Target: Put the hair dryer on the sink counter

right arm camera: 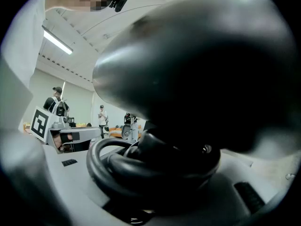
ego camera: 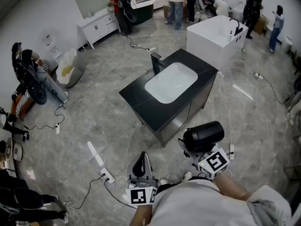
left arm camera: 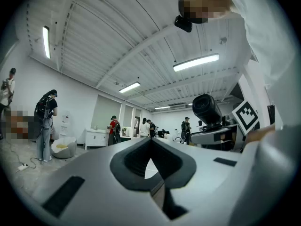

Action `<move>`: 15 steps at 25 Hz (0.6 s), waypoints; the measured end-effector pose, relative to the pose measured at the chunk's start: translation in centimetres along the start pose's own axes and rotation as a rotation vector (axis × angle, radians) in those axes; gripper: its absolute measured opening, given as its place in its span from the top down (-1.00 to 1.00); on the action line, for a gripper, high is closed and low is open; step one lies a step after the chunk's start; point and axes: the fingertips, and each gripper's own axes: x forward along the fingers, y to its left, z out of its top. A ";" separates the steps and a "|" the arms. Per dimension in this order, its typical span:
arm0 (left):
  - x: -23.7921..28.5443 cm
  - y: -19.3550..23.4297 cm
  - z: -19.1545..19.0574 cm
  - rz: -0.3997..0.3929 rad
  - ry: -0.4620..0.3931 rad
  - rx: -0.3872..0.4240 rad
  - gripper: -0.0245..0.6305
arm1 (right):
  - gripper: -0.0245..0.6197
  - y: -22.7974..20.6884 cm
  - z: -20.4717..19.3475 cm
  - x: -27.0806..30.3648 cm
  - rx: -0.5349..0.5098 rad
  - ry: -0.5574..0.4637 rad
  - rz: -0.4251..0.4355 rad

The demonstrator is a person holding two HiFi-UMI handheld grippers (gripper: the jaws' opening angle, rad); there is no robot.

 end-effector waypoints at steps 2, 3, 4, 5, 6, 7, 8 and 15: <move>0.1 0.0 -0.1 0.000 0.003 -0.002 0.92 | 0.24 0.0 -0.1 0.1 0.001 0.004 0.004; 0.2 0.0 -0.1 0.000 0.002 -0.001 0.92 | 0.24 0.0 -0.1 0.1 0.003 0.005 0.006; 0.2 -0.1 -0.1 0.001 0.002 -0.001 0.92 | 0.24 0.0 -0.1 0.1 0.003 0.005 0.009; 0.2 -0.1 -0.2 0.001 0.003 -0.001 0.92 | 0.25 0.0 -0.2 0.1 0.003 0.003 0.012; 0.2 -0.2 -0.2 0.002 0.004 -0.003 0.92 | 0.25 0.0 -0.2 0.1 0.000 0.000 0.014; 0.2 -0.2 -0.3 0.003 0.006 -0.004 0.92 | 0.25 0.0 -0.2 0.1 -0.002 -0.001 0.016; 0.1 -0.2 -0.3 0.006 0.007 -0.004 0.92 | 0.25 -0.1 -0.3 0.1 0.001 0.001 0.017; 0.2 -0.6 -0.2 0.013 0.007 0.002 0.92 | 0.25 -0.2 -0.3 0.0 0.009 -0.001 0.032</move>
